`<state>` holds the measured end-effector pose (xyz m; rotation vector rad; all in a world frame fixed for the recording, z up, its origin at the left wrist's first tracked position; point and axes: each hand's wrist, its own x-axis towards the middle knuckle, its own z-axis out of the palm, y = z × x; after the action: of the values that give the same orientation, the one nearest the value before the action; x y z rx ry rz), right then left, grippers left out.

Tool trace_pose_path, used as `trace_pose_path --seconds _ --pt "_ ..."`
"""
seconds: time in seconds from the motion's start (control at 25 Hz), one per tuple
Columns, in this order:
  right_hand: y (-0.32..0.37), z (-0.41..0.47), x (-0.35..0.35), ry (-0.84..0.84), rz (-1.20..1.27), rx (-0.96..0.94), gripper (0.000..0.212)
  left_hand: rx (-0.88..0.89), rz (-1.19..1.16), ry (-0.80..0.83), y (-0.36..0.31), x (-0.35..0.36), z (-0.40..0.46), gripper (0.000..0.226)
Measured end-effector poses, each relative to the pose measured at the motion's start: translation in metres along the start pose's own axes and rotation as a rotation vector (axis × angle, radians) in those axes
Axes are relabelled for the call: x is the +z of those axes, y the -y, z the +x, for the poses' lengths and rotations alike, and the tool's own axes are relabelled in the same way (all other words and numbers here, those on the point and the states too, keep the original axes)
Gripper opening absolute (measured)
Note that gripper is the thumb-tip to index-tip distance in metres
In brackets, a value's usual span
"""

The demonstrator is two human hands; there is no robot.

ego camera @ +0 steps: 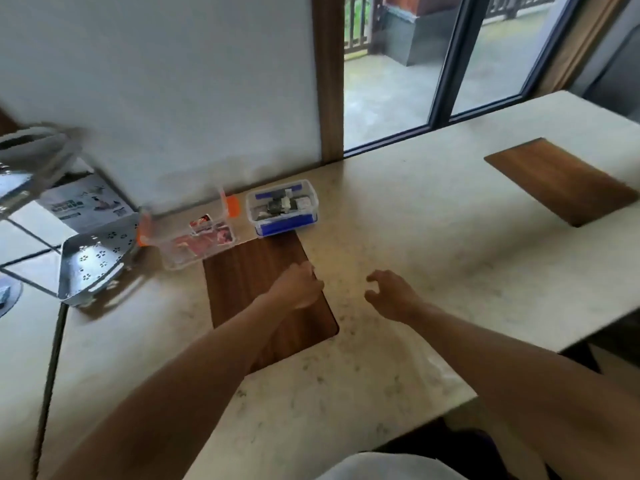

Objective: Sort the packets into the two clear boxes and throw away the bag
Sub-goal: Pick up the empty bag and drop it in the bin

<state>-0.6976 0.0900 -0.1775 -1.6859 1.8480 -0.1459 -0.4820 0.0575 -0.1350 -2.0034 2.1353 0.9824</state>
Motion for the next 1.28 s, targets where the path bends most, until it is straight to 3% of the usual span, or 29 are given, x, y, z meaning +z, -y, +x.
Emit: trace_pose_path --seconds 0.24,0.44,0.64,0.72,0.84,0.92,1.0,1.12,1.2,1.28 --pt "-0.113 -0.056 0.004 -0.198 -0.034 0.315 0.038 0.132 0.100 0.240 -0.068 0.097 0.021 0.054" --pt "-0.159 -0.089 0.024 -0.129 -0.004 0.542 0.072 0.183 0.087 0.358 -0.109 0.156 0.025 0.058" --pt "-0.166 -0.095 0.052 -0.193 -0.024 0.526 0.072 0.198 -0.023 0.308 -0.132 0.189 0.036 0.069" --pt "-0.168 -0.097 0.059 -0.204 0.101 0.508 0.064 0.150 -0.089 0.311 -0.134 0.198 0.035 0.063" --pt "-0.171 -0.106 0.066 -0.203 0.158 0.474 0.025 0.037 -0.326 0.310 -0.131 0.205 0.027 0.028" --pt "-0.172 -0.118 0.073 -0.264 0.217 0.487 0.017 0.041 -0.428 0.339 -0.128 0.205 0.014 0.022" --pt "-0.172 -0.137 0.078 -0.369 0.404 0.553 0.014 0.046 -0.547 0.405 -0.126 0.204 -0.004 0.018" --pt "-0.175 -0.182 0.090 -0.458 1.053 0.727 0.015 0.030 -0.747 0.539 -0.123 0.210 -0.034 0.013" --pt "-0.183 -0.215 0.101 -0.497 1.457 0.824 0.019 0.048 -0.764 0.600 -0.122 0.223 -0.054 0.016" --pt "-0.196 -0.245 0.114 -0.540 1.607 0.922 0.021 0.071 -0.697 0.623 -0.126 0.242 -0.076 0.014"
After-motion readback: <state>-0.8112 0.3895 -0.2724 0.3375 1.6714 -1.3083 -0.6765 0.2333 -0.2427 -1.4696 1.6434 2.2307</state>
